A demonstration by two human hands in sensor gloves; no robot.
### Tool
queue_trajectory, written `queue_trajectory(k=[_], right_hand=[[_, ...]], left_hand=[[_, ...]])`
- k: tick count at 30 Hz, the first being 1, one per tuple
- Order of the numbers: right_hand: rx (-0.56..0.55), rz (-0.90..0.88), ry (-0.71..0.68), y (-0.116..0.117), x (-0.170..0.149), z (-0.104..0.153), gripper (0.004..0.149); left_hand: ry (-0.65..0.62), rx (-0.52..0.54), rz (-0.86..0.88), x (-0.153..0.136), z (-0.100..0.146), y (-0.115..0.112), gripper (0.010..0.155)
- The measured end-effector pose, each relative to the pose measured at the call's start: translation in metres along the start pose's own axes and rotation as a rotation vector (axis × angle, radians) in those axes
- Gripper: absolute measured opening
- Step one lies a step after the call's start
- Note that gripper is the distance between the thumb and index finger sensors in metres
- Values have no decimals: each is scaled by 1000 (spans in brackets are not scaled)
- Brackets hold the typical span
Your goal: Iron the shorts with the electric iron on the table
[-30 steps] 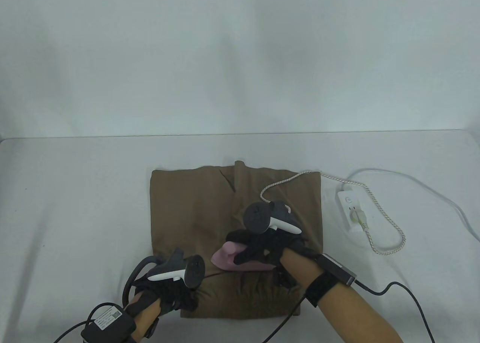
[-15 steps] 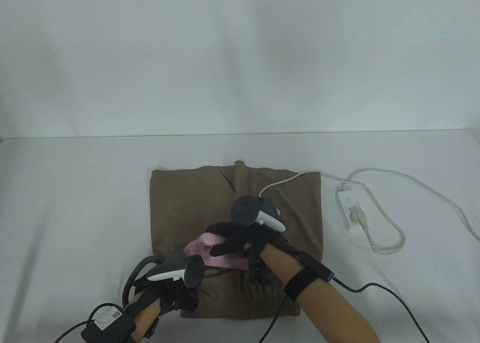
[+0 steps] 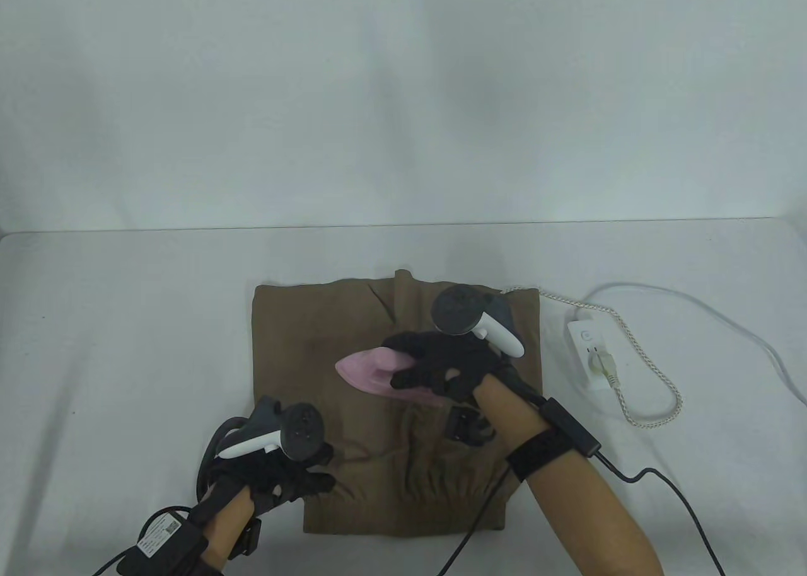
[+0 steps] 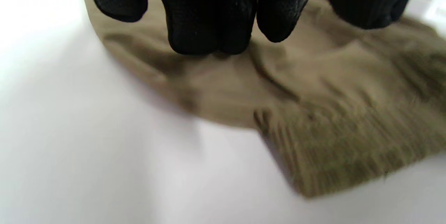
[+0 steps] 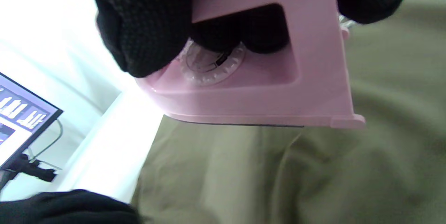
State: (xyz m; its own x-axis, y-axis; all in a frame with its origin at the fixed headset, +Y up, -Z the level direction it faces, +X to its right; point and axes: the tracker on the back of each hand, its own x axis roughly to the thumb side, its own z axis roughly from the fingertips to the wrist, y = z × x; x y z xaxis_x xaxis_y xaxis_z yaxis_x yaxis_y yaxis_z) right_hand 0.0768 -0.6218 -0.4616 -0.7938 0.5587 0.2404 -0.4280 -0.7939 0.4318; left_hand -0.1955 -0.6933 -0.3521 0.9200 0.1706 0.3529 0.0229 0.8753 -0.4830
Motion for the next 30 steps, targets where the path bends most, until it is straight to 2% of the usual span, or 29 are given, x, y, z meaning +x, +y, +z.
queue_trajectory(k=[7, 12, 16, 18, 21, 26, 30], right_hand=[[-160, 33, 58, -39, -18, 12, 62], [-316, 81, 119, -63, -35, 12, 61], [-441, 75, 172, -74, -55, 6, 61], [-498, 62, 197, -79, -65, 2, 61], [-584, 17, 234, -83, -81, -5, 60], [-711, -106, 317, -91, -110, -17, 59], [-785, -288, 415, -96, -137, -26, 57]], left_hand=[[38, 248, 71, -3, 32, 40, 66], [52, 378, 107, -6, 36, 41, 65], [92, 358, 83, -14, 37, 38, 66], [116, 416, 71, -17, 42, 38, 66], [117, 424, 88, -20, 48, 37, 66], [122, 424, 94, -25, 51, 37, 66], [132, 408, 110, -30, 50, 36, 66]])
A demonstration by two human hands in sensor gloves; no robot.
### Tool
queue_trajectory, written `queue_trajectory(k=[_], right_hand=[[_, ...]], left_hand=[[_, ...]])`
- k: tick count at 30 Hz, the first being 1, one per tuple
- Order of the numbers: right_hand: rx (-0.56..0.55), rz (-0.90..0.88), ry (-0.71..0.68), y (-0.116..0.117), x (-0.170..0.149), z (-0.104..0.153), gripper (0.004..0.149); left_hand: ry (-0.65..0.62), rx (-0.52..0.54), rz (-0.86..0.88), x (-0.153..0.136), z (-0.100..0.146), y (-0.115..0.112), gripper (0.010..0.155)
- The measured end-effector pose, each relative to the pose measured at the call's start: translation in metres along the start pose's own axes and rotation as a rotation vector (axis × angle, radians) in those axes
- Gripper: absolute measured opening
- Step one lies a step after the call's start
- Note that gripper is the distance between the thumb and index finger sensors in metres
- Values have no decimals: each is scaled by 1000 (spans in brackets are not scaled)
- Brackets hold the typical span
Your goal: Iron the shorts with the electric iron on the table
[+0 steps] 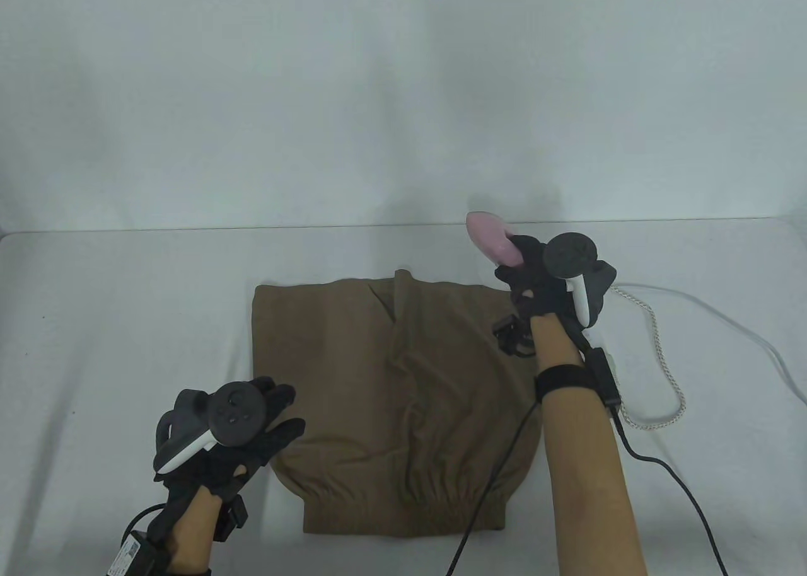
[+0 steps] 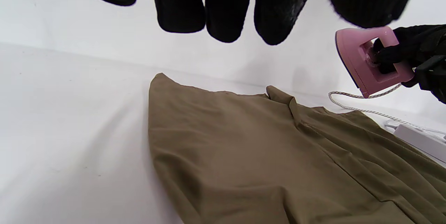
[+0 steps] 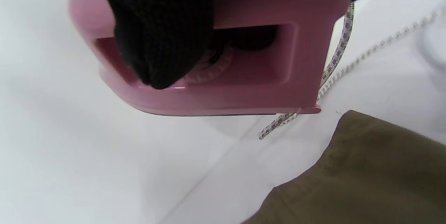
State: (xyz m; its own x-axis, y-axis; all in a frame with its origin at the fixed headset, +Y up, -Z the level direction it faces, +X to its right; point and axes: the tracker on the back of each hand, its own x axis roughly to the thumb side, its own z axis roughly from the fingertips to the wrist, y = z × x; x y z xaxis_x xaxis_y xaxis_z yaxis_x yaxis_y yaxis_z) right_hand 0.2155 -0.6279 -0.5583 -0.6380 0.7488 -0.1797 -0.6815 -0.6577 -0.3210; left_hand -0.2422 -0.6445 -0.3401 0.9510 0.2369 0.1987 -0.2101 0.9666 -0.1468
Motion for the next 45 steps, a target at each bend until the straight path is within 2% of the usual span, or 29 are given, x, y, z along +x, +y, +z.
queue_trajectory(k=[5, 15, 21, 32, 45], right_hand=[[-60, 4, 82, 0, -19, -20, 54], [-118, -159, 284, 5, -55, -43, 52], [-85, -277, 344, 8, -69, -52, 52], [-94, -436, 463, 19, -92, -51, 50], [-121, -427, 615, 23, -97, -37, 51]], left_hand=[[13, -7, 9, -5, 0, 0, 66], [41, -31, 5, -11, -2, -3, 67], [52, -37, 19, -14, -2, -3, 67], [67, -103, 34, -18, -8, -11, 67], [68, -97, 26, -19, -9, -12, 68]])
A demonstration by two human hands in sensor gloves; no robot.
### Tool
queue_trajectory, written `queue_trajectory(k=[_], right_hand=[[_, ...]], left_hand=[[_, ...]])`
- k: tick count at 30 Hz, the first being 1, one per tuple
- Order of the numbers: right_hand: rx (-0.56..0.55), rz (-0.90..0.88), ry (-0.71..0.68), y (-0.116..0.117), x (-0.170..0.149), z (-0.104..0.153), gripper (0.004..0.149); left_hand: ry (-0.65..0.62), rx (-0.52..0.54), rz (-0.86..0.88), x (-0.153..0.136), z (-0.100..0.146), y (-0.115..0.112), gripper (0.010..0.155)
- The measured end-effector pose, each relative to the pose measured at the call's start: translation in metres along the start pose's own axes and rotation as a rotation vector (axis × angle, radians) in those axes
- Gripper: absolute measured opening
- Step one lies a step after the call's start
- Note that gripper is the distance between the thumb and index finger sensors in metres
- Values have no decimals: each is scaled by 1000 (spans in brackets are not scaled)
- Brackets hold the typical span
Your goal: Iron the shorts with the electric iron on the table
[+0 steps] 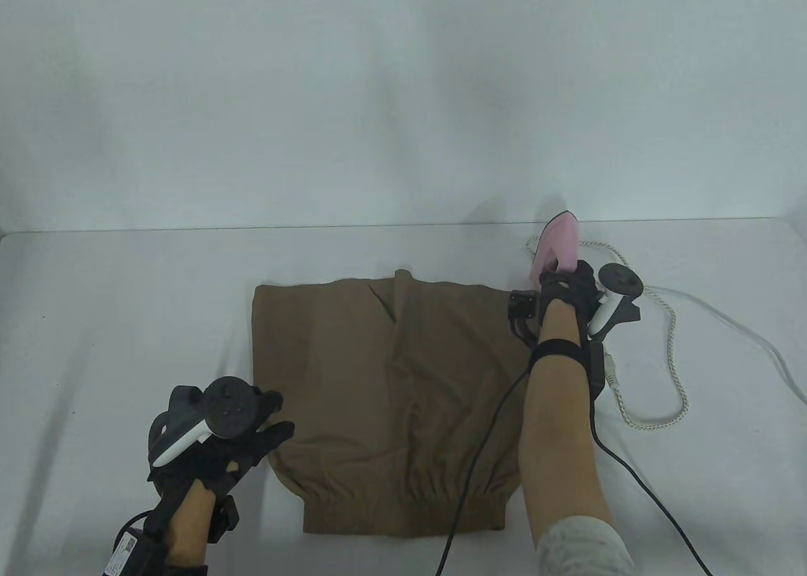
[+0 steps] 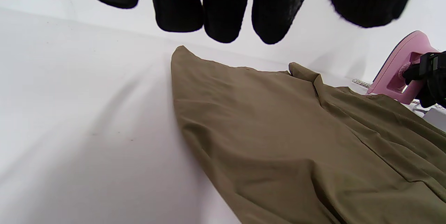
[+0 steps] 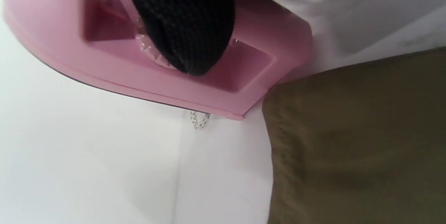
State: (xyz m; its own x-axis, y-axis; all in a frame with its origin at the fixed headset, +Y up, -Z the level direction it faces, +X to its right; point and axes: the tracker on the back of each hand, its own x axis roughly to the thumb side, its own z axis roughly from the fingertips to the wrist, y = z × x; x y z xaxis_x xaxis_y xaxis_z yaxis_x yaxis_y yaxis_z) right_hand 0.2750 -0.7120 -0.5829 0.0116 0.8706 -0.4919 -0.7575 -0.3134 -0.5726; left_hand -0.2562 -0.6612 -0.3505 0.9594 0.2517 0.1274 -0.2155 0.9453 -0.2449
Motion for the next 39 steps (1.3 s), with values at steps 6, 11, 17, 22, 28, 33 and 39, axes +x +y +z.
queue_trajectory(k=[6, 11, 17, 22, 28, 33, 39], right_hand=[[5, 27, 14, -2, -7, 1, 52], [14, 40, 33, -2, -6, 0, 56], [15, 50, 41, -5, -3, 6, 68], [13, 71, 12, -11, 5, 14, 71], [26, 82, 0, -18, 9, 24, 72], [81, 189, -48, -27, 25, 36, 81], [45, 547, -246, -43, 49, 57, 81]], left_hand=[[-9, 4, -1, 0, 0, 0, 68], [-15, 10, -1, 0, 0, 0, 69], [-23, 15, -4, 1, 1, 0, 69], [-31, 14, -10, 3, 1, -1, 69], [-40, 18, -16, 5, 2, -1, 69], [-44, 18, -22, 6, 3, -2, 69], [-51, 9, -42, 10, 2, -5, 68]])
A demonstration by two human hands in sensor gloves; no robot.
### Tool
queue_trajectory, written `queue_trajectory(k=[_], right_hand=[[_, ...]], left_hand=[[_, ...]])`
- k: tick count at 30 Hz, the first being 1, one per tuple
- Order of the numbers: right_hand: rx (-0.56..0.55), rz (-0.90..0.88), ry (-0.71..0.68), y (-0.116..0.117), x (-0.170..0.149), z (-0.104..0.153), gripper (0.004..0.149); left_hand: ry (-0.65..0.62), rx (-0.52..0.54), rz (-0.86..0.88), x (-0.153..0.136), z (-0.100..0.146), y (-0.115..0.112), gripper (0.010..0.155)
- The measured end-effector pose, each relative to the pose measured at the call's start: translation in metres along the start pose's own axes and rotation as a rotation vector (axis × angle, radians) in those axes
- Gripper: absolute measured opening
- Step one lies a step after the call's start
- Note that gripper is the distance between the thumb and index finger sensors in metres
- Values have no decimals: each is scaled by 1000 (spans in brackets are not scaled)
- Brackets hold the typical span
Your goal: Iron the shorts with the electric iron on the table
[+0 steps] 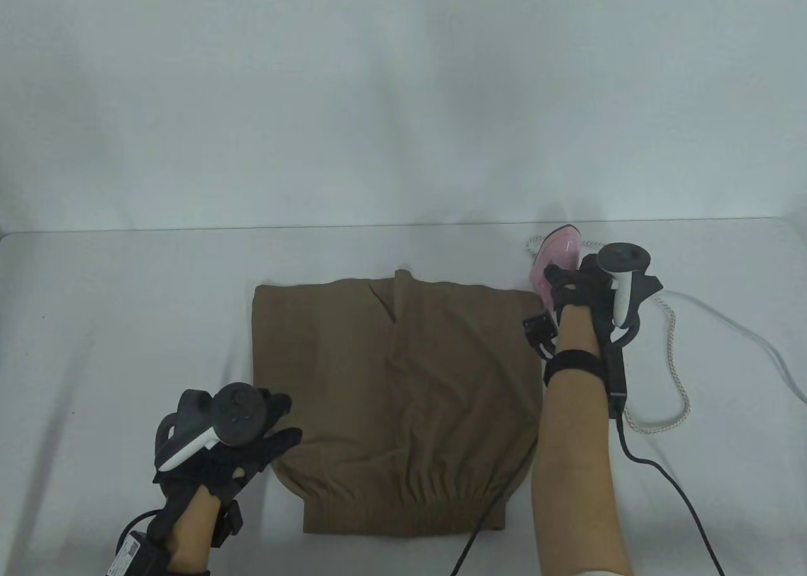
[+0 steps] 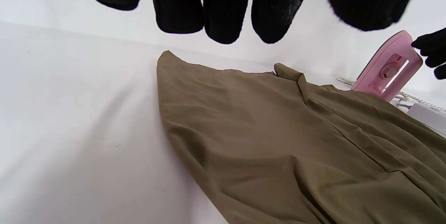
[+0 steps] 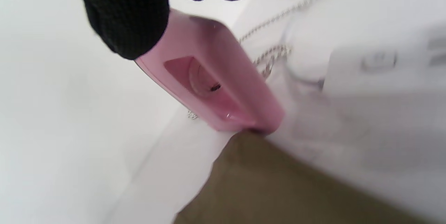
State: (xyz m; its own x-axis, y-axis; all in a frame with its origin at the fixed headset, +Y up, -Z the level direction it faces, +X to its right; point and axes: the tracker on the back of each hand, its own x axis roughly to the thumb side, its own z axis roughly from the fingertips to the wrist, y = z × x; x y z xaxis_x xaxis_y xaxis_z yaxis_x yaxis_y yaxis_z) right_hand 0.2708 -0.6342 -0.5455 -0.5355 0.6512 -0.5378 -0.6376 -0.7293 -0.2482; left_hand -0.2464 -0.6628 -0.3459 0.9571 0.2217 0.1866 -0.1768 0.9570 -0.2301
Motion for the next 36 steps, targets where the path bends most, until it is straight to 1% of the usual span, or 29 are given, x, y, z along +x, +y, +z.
queue_trajectory(k=[2, 6, 11, 16, 19, 22, 27, 29, 31, 34, 36], right_hand=[[-16, 108, -45, -5, 1, 5, 79], [-31, 236, -185, -13, -5, 11, 72], [13, 410, -323, -24, -20, 11, 61], [68, 524, -397, -30, -40, 9, 54], [123, 586, -423, -27, -50, 8, 51], [154, 657, -447, -19, -57, 8, 50], [205, 790, -443, 0, -66, 10, 49], [199, 861, -432, 9, -67, 10, 50], [167, 862, -443, 12, -66, 12, 49], [163, 866, -430, 17, -65, 12, 50], [132, 870, -442, 20, -63, 14, 51]], left_hand=[[-3, -3, -9, 2, 0, -1, 68], [-14, -2, -24, 7, 0, -2, 68], [-27, 6, -31, 10, 2, -1, 68], [-32, 1, -35, 11, 2, -2, 68], [-36, 1, -36, 11, 2, -1, 68], [-40, 4, -35, 11, 2, -2, 68], [-33, -1, -42, 12, 2, -3, 68], [-28, -11, -47, 12, 1, -5, 68], [-25, -18, -48, 13, 0, -7, 68], [-20, -24, -57, 12, -1, -7, 68], [-21, -21, -52, 12, 0, -7, 68]])
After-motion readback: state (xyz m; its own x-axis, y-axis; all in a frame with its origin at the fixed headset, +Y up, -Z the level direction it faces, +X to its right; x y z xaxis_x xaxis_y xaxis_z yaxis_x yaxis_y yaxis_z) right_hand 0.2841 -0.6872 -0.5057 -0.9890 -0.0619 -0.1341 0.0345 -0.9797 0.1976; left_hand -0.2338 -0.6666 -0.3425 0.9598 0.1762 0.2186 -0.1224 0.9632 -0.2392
